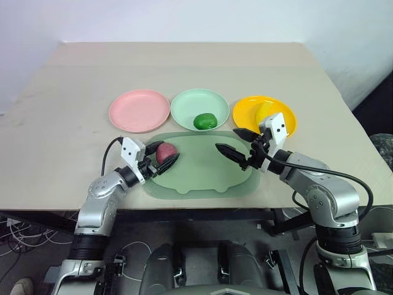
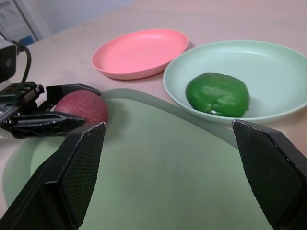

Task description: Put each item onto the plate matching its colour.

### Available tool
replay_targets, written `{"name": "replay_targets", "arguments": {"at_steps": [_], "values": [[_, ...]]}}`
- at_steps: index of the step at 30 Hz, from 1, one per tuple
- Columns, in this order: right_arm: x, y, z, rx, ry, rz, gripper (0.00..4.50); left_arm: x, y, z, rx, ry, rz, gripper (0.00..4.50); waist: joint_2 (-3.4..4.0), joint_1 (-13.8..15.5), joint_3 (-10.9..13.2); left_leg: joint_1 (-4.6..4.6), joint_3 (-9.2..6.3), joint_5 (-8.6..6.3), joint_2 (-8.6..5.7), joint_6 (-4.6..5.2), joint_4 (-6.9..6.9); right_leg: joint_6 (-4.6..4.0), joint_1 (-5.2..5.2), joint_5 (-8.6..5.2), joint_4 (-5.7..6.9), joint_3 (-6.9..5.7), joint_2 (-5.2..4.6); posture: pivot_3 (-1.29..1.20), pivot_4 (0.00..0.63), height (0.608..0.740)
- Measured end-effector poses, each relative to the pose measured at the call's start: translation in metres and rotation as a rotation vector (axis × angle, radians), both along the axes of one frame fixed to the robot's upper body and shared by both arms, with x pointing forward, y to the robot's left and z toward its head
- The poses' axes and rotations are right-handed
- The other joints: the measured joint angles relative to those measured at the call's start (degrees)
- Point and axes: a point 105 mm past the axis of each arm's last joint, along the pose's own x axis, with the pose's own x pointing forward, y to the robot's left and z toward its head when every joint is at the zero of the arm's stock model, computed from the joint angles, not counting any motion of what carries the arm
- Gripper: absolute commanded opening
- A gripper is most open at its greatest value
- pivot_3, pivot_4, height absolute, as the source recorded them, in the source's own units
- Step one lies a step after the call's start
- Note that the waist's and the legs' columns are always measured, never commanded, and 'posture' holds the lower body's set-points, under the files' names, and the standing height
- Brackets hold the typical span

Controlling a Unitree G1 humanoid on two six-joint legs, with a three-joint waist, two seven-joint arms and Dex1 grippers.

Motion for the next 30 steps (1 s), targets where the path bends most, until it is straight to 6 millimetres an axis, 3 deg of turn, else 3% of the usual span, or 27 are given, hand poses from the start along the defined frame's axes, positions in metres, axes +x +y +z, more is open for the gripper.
{"name": "replay_targets", "arguments": {"at_steps": [5, 8, 13, 16, 23, 30], "values": [[0.002, -0.004, -0.003, -0.014, 0.009, -0.016, 4.50, -0.002, 0.006, -0.002, 0.011, -0.019, -0.011, 3.13, 0.00, -0.11, 0.00, 0.35, 0.00, -0.03, 0.03, 0.03, -0.05, -0.01, 0.33, -0.01, -0.05, 0.00, -0.01, 0.00, 0.150, 0.695], [0.003, -0.004, -0.003, -0.019, 0.003, -0.018, 4.50, 0.001, 0.024, 0.002, 0.009, -0.045, 0.058, 3.11, 0.00, -0.18, 0.00, 0.38, -0.02, -0.04, 0.09, 0.03, -0.05, -0.01, 0.34, -0.01, -0.05, 0.00, -0.02, 0.00, 0.150, 0.695], [0.002, 0.002, -0.005, -0.014, 0.007, -0.001, 4.50, 0.028, 0.073, 0.036, -0.016, -0.124, 0.287, 3.11, -0.02, 0.08, 0.00, 0.38, -0.06, -0.05, 0.07, 0.07, -0.02, -0.01, 0.41, -0.01, -0.05, -0.02, -0.06, 0.00, 0.150, 0.695], [0.002, 0.008, -0.011, -0.015, 0.022, 0.018, 4.50, 0.049, 0.086, 0.054, -0.054, -0.142, 0.398, 3.11, -0.04, 0.61, -0.01, 0.45, -0.05, -0.07, -0.01, 0.13, 0.00, -0.01, 0.52, -0.01, -0.06, -0.02, -0.08, 0.00, 0.150, 0.695], [0.008, 0.009, -0.008, -0.020, 0.012, 0.012, 4.50, 0.088, 0.087, 0.053, -0.003, -0.044, 0.542, 3.11, -0.06, 1.19, -0.01, 0.45, -0.02, -0.07, -0.07, 0.12, 0.02, 0.01, 0.54, -0.01, -0.06, -0.05, -0.04, 0.00, 0.150, 0.695], [0.010, 0.008, -0.011, -0.031, 0.018, -0.004, 4.50, 0.098, 0.062, 0.036, 0.056, 0.006, 0.488, 3.11, -0.07, 0.96, -0.01, 0.45, 0.01, -0.06, -0.03, 0.11, -0.01, 0.04, 0.50, -0.02, -0.04, -0.05, 0.01, 0.00, 0.150, 0.695]]}}
